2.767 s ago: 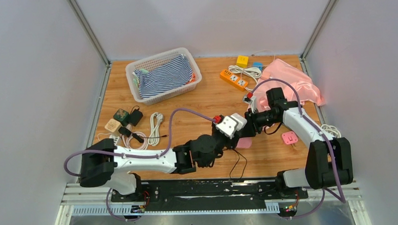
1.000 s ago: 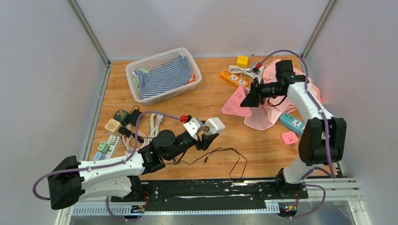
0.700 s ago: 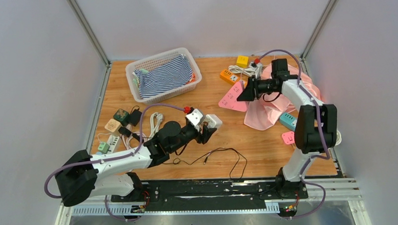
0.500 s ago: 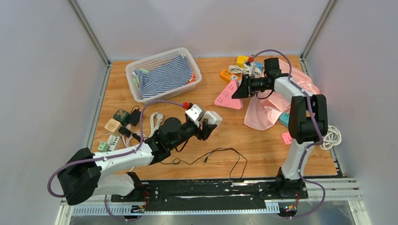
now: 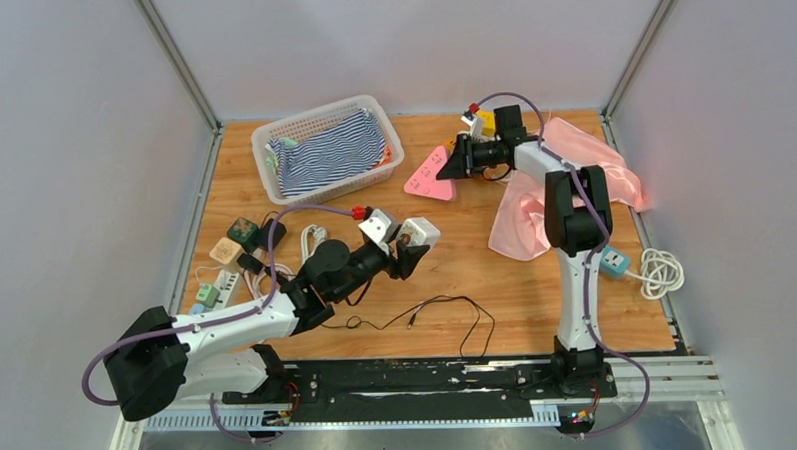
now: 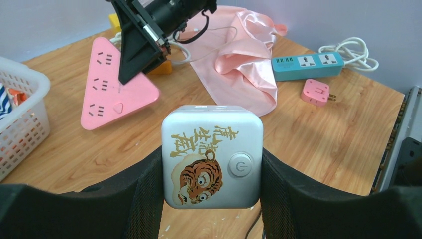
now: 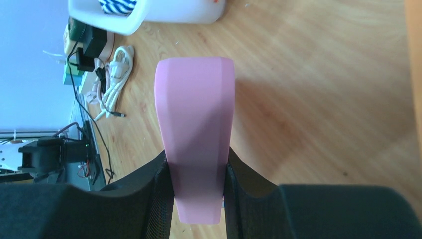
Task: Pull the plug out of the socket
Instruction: Place the socket at the center of the board.
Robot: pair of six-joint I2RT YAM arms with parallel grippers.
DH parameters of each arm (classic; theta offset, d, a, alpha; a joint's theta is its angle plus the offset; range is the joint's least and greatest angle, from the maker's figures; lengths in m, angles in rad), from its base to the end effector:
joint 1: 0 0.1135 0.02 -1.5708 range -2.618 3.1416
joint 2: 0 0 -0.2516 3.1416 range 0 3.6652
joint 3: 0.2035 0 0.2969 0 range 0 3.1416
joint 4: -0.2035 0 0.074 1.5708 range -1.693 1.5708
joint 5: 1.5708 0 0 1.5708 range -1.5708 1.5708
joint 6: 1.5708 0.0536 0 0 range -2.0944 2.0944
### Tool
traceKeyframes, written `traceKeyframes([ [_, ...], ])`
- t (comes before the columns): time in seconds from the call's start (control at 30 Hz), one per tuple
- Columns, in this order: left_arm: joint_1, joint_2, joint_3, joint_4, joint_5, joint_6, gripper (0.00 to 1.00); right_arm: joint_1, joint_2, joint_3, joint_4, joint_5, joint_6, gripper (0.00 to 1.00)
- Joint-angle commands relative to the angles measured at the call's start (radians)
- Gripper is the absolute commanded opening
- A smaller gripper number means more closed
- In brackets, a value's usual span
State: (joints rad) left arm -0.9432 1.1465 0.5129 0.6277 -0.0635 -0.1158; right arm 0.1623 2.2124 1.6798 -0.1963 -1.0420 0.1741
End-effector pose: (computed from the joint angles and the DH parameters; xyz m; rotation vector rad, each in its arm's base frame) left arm 0.1870 -0.2520 0.2182 0.6082 1.5133 -0.7739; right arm 0.5125 0.1308 0.1518 -0.5346 2.1329 1.3645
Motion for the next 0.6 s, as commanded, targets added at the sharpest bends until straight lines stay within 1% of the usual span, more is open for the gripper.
traceKeyframes([
  [0.0,0.009,-0.032,-0.023,0.082,-0.008,0.010,0.00,0.036,0.079,0.112,0.006,0.017,0.074,0.12],
  [0.2,0.009,-0.038,-0.029,0.083,0.010,0.018,0.00,0.066,0.150,0.202,-0.023,0.066,0.073,0.38],
  [0.33,0.009,-0.051,-0.037,0.084,0.011,0.018,0.00,0.077,0.175,0.251,-0.083,0.133,0.034,0.55],
  [0.47,0.009,-0.050,-0.039,0.084,0.019,0.016,0.00,0.077,0.162,0.262,-0.145,0.202,-0.034,0.66],
  [0.57,0.009,-0.055,-0.042,0.084,0.019,0.013,0.00,0.074,0.136,0.253,-0.172,0.238,-0.072,0.68],
])
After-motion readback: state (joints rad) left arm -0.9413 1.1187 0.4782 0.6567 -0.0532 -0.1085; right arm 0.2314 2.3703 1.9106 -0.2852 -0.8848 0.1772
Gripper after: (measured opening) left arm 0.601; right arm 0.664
